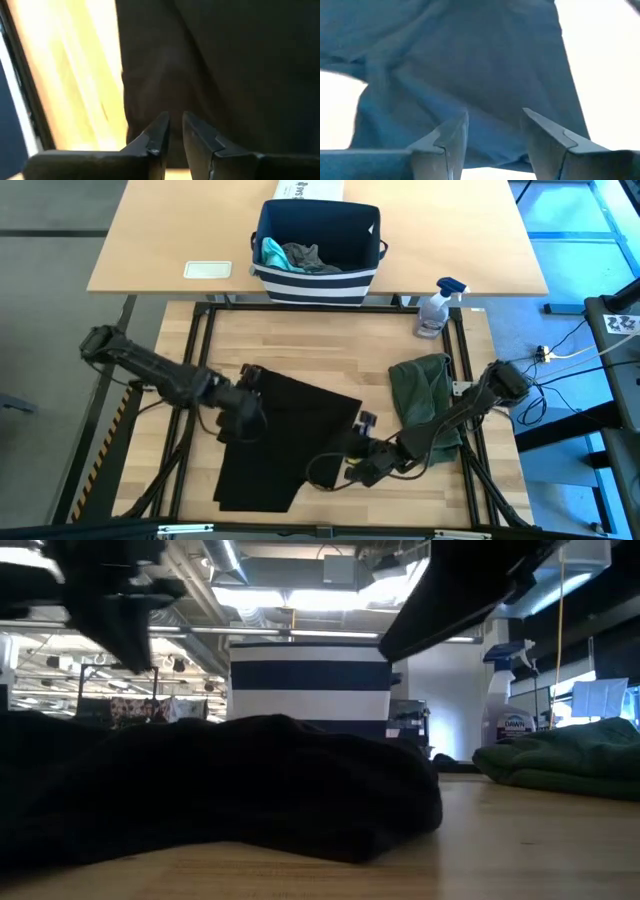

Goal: Fold Laundry from Bin

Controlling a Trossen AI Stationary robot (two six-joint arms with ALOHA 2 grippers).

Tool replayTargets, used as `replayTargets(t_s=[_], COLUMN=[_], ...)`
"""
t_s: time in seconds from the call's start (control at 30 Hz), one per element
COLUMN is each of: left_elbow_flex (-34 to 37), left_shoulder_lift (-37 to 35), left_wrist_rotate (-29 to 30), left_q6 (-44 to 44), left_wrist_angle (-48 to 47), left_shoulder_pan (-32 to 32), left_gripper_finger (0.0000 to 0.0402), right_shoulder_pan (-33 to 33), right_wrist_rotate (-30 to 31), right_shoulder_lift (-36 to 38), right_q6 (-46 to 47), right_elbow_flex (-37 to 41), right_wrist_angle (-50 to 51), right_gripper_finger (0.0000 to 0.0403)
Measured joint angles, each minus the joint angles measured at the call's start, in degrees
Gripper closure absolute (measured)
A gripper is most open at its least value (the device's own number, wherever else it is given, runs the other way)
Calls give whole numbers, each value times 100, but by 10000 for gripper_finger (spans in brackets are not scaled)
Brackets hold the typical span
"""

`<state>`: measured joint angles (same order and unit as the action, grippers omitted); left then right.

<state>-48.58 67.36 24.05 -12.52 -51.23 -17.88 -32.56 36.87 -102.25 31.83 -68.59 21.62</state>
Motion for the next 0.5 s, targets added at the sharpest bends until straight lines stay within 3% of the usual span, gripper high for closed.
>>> replayTargets(t_s=[0.1,0.27,0.37,0.5], left_elbow_flex=[185,692,1080,1479], left_shoulder_lift=[-183,-351,-285,-163], left_wrist_rotate=[-339,-1316,-1753,-2108], left_q6=[-401,-779,-1006,-1155], left_wrist_angle=[278,840,1401,2131], left_shoulder_pan=[721,2038,2608,3145], left_gripper_finger=[367,381,387,389], right_shoulder_pan=[0,167,522,1075], right_wrist_rotate=[123,107,46,-414], right_shoulder_lift=[339,914,1040,1026], right_q6=[85,233,527,833], right_elbow_flex=[492,1898,2639,3152], right_wrist_angle=[-468,-2135,-3043,-3504], right_gripper_finger=[233,244,251,264])
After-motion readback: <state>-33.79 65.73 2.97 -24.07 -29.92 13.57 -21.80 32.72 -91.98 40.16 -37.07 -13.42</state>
